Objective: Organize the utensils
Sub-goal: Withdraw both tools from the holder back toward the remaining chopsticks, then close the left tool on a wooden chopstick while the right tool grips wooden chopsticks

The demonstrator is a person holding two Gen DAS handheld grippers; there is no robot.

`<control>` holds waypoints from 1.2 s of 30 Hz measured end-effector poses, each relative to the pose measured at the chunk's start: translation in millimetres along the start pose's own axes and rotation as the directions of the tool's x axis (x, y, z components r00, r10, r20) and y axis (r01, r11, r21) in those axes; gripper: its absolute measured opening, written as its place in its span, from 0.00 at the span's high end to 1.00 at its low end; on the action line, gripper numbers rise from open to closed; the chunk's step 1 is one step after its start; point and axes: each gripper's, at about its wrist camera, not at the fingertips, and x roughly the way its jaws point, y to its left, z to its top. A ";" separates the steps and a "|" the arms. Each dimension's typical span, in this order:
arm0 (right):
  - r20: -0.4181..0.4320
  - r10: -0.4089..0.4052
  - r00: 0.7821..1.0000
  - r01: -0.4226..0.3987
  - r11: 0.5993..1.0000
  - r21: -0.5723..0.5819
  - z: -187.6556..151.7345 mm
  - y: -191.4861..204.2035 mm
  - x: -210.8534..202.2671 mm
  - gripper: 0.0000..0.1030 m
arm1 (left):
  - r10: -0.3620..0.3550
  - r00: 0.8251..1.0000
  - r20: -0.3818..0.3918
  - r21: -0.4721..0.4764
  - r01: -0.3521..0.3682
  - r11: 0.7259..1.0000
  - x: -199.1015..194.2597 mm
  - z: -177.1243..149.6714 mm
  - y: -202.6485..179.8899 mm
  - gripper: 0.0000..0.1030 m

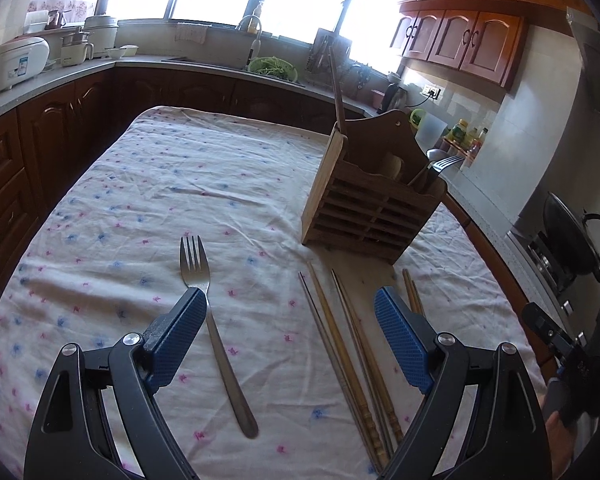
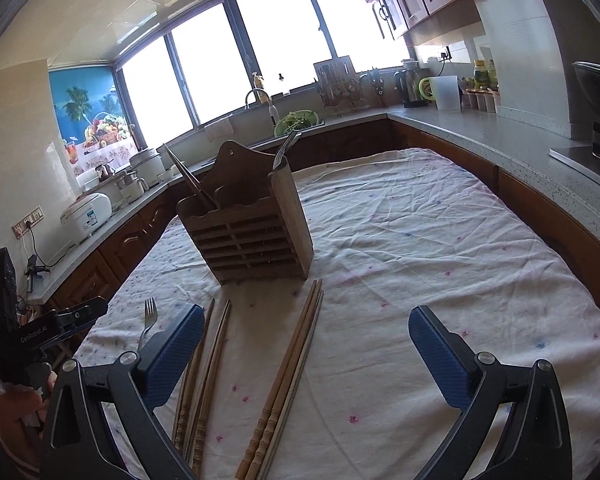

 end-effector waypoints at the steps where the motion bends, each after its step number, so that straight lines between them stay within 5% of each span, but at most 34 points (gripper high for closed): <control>1: -0.001 -0.001 1.000 0.001 1.000 0.004 -0.3 -0.5 -0.3 0.01 | 0.001 1.000 -0.006 0.002 -0.001 1.000 1.4 0.1 -0.6 0.14; 7: -0.012 0.005 1.000 -0.005 1.000 0.015 2.8 -2.3 2.8 0.04 | 0.022 0.998 -0.052 0.021 -0.021 1.000 15.3 0.2 -4.3 0.14; 12: -0.046 0.001 0.999 0.000 1.000 0.017 5.8 -2.5 12.2 0.27 | 0.023 0.996 -0.082 0.053 -0.018 0.998 27.5 2.3 -11.6 0.18; 17: -0.111 0.018 0.994 -0.015 1.000 0.027 8.6 -3.4 30.6 0.57 | -0.007 0.992 -0.128 0.089 0.018 0.996 45.6 8.6 -25.3 0.46; 23: -0.181 0.057 0.982 -0.052 0.998 0.035 12.9 -0.5 57.3 0.78 | -0.047 0.979 -0.198 0.120 0.072 0.990 72.4 13.8 -43.4 0.68; 36: -0.325 0.082 0.942 -0.077 0.997 0.031 11.2 9.0 127.2 0.86 | -0.039 0.944 -0.329 0.109 0.079 0.991 123.1 8.5 -39.7 0.76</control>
